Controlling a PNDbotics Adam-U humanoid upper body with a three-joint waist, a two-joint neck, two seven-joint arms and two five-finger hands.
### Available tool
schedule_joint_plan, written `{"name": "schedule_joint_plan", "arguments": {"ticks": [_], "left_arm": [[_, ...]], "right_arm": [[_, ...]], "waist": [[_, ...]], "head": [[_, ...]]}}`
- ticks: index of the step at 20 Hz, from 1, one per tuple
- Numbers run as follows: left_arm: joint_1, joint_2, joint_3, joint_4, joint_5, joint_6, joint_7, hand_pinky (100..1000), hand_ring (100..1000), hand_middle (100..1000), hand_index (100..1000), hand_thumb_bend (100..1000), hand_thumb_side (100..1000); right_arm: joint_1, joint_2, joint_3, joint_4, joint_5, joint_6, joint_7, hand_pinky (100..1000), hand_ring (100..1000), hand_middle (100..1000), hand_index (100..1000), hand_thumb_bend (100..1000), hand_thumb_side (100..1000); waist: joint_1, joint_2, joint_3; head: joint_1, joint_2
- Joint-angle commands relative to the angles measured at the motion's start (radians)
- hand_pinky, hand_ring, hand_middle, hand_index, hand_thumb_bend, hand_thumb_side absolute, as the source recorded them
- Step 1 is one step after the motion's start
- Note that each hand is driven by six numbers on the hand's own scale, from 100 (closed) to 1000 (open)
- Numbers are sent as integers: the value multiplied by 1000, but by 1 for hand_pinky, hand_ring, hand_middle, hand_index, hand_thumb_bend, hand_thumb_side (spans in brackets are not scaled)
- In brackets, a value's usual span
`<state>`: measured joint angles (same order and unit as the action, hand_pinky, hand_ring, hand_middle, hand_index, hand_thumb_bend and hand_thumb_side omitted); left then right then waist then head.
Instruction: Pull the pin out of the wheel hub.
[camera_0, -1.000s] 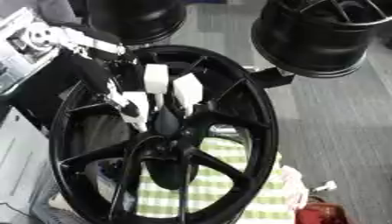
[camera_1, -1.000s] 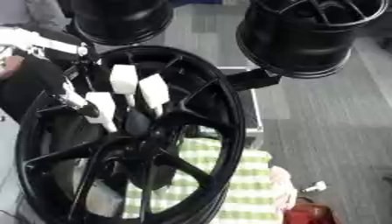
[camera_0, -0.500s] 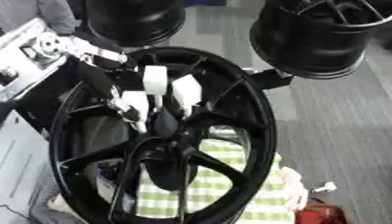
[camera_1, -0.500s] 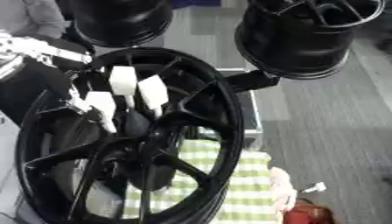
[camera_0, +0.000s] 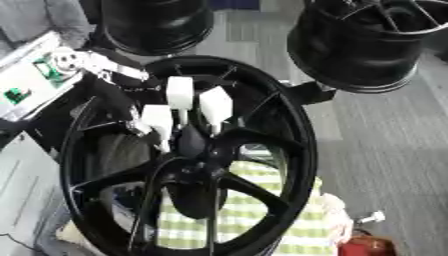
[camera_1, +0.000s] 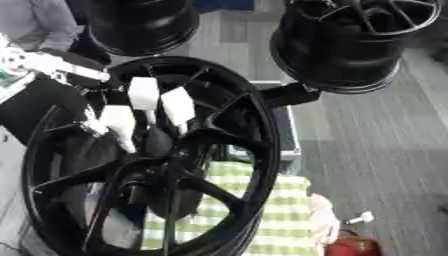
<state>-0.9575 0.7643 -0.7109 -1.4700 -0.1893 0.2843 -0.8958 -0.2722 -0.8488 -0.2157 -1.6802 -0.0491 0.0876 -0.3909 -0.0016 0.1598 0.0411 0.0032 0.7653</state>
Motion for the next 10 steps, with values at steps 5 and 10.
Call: {"name": "schedule_joint_plan", "arguments": {"ticks": [5,10], "left_arm": [[-2,39,12,-65,-69,-8,-11,761,739,687,778,579,406],[2,44,11,-93,-104,2,-11,754,732,679,772,554,393]], "right_arm": [[-7,-23,-17,-4,-7,0,-10,824,796,757,797,100,659],[-5,-21,-16,1,-10,0,-13,823,796,756,796,100,660]], "waist": [[-2,-20,-1],[-3,-19,-1]], "head": [[-30,5],[-39,5]]}}
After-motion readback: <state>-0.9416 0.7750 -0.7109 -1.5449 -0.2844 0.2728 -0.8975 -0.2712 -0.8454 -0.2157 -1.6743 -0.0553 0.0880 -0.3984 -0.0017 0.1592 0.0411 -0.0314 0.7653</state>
